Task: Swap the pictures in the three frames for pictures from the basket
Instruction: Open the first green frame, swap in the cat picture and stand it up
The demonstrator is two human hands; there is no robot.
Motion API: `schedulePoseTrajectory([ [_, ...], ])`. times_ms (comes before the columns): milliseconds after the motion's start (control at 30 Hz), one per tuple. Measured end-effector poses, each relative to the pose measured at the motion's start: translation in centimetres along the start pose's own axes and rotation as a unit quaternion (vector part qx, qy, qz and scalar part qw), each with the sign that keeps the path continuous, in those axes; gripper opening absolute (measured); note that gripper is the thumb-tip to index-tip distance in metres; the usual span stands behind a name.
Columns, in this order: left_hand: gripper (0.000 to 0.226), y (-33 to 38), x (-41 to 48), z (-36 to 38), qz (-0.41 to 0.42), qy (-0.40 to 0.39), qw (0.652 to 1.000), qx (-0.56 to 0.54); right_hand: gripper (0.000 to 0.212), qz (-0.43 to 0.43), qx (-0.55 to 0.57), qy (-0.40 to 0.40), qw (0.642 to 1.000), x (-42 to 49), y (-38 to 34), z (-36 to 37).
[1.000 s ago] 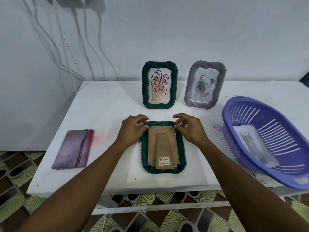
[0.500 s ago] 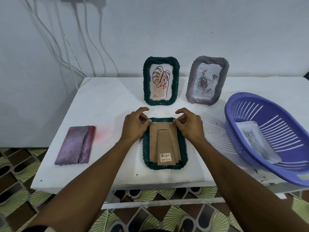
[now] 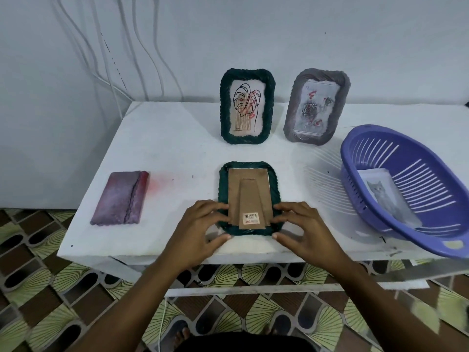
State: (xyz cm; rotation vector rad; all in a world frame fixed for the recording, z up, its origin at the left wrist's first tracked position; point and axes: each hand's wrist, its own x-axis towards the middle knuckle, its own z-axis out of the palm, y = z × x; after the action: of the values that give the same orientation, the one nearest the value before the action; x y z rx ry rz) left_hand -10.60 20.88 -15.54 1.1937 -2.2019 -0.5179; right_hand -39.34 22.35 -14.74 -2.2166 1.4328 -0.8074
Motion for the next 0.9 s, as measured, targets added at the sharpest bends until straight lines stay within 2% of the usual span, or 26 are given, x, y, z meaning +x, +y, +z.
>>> schedulePoseTrajectory([
  [333, 0.022, -0.4, 0.6, -0.1, 0.021, 0.001, 0.999, -0.046, 0.022, -0.005, 0.011, -0.004, 1.0, 0.2, 0.3, 0.5],
  [467, 0.023, -0.1, 0.5, -0.1, 0.027, 0.005, 0.998, -0.053, 0.023, -0.008, 0.008, -0.004, 1.0, 0.0, 0.1, 0.4],
  [533, 0.026, -0.1, 0.4, -0.2, 0.008, 0.001, 0.998, -0.06, 0.024, -0.004, 0.016, -0.003, 1.0, 0.1, -0.1, 0.1],
  [633, 0.035, 0.6, 1.6, -0.5, -0.08, 0.009, 0.993, -0.084, 0.02, 0.027, 0.04, 0.021, 0.999, 1.4, 0.5, -0.2],
  [733, 0.05, 2.7, 4.8, -0.2, -0.129, 0.017, 0.991, -0.014, 0.018, 0.058, -0.004, 0.053, 0.997, 3.6, 1.5, -0.1],
  [900, 0.074, 5.1, 7.5, 3.4, -0.17, -0.051, 0.97, 0.166, 0.022, 0.083, -0.055, 0.067, 0.993, 4.9, 2.1, 0.9],
])
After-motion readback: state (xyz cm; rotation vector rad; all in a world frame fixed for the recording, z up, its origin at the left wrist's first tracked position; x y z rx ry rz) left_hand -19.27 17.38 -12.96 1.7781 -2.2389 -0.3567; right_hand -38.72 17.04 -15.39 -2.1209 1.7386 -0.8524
